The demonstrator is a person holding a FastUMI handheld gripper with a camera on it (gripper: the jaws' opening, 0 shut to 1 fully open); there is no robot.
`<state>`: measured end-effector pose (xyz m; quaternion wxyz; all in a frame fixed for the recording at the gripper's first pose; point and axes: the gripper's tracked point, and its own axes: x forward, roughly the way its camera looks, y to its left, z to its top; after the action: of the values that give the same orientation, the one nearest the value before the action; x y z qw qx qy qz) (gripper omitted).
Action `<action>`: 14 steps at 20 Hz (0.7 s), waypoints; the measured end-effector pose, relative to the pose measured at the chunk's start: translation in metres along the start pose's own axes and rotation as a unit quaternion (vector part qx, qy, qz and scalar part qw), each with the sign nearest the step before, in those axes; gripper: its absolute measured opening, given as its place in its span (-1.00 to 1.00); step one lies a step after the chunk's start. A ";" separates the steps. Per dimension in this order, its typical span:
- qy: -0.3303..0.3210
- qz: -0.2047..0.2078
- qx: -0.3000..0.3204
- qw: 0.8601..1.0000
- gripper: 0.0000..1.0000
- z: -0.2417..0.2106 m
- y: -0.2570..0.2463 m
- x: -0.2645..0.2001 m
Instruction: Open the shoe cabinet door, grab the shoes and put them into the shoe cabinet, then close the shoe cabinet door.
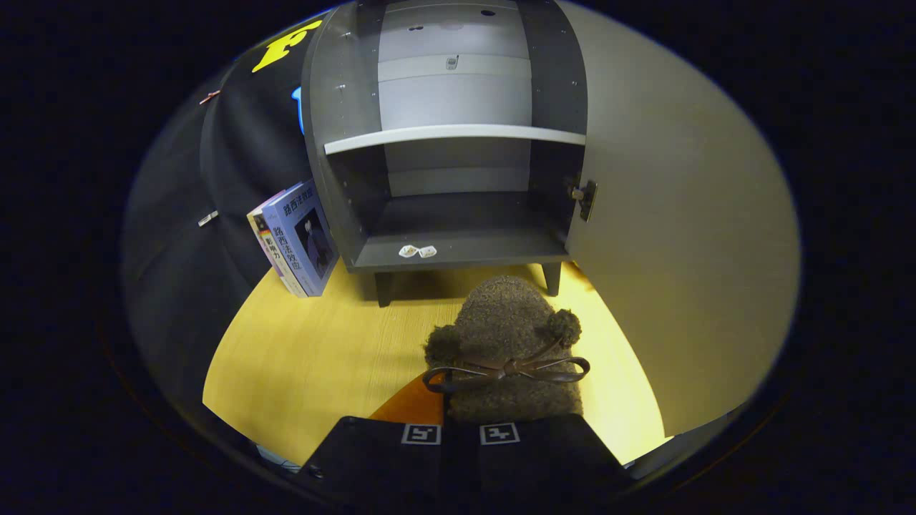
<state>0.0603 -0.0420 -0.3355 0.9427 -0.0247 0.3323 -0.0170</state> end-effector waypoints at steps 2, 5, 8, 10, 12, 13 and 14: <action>-0.005 0.001 0.010 1.000 -0.90 0.019 0.005 -0.008; -0.010 0.006 0.017 1.000 -0.90 0.046 0.012 -0.019; -0.015 0.019 0.014 1.000 -0.90 0.078 0.021 -0.024; -0.026 0.033 0.009 0.999 -0.90 0.103 0.029 -0.023; -0.034 0.039 -0.004 0.999 -0.90 0.123 0.032 -0.022; -0.039 0.043 -0.010 0.998 -0.90 0.134 0.035 -0.022; -0.044 0.048 -0.016 0.998 -0.90 0.145 0.038 -0.022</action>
<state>0.1342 0.0018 -0.2111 0.9556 -0.0245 0.2917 0.0342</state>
